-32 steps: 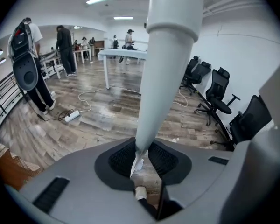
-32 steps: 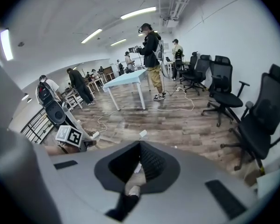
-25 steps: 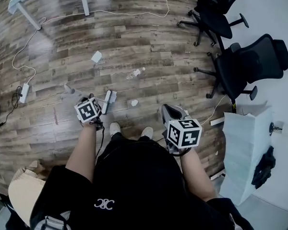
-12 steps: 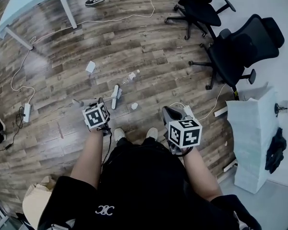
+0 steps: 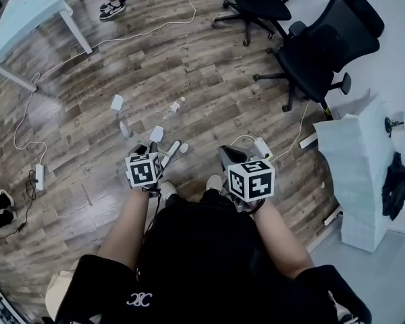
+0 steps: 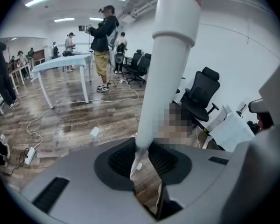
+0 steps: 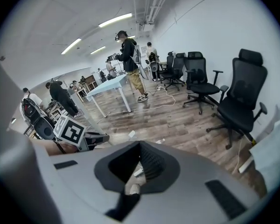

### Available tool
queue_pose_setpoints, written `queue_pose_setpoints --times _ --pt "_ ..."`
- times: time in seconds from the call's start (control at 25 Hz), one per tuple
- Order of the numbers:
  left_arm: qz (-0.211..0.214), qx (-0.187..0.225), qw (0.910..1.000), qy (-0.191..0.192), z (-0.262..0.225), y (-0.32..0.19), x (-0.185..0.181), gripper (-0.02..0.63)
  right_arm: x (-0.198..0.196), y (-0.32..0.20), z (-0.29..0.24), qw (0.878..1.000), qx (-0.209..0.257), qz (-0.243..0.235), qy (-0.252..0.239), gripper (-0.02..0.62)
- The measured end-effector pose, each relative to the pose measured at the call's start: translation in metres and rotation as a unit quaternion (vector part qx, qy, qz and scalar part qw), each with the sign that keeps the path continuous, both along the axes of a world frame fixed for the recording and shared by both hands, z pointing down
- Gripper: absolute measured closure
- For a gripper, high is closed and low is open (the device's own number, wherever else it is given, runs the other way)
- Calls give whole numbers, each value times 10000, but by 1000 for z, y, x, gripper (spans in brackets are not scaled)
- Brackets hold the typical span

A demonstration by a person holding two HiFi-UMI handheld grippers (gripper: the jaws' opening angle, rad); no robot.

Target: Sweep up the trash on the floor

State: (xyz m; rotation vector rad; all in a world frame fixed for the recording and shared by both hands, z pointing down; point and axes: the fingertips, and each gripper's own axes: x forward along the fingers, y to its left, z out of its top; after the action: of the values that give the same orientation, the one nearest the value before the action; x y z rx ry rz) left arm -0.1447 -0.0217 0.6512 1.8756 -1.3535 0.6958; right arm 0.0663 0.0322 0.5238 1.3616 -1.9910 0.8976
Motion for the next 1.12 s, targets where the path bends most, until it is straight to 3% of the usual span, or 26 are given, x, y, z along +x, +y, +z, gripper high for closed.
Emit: queue_pose_setpoints --times 0.32,0.52,0.72,1.12 --pt "578 -228 9977 272 20 3 81 520 61 26 -1 9979 -66 620 180 581" --pt "935 -227 9952 153 44 8 127 522 94 51 -1 9949 -154 945 321 581" --pt "868 -16 9949 -506 68 -4 127 522 125 67 -3 9912 -200 1212 500 581" --pt "665 371 9915 -1052 54 -36 90 522 129 64 0 9937 -226 955 546 581"
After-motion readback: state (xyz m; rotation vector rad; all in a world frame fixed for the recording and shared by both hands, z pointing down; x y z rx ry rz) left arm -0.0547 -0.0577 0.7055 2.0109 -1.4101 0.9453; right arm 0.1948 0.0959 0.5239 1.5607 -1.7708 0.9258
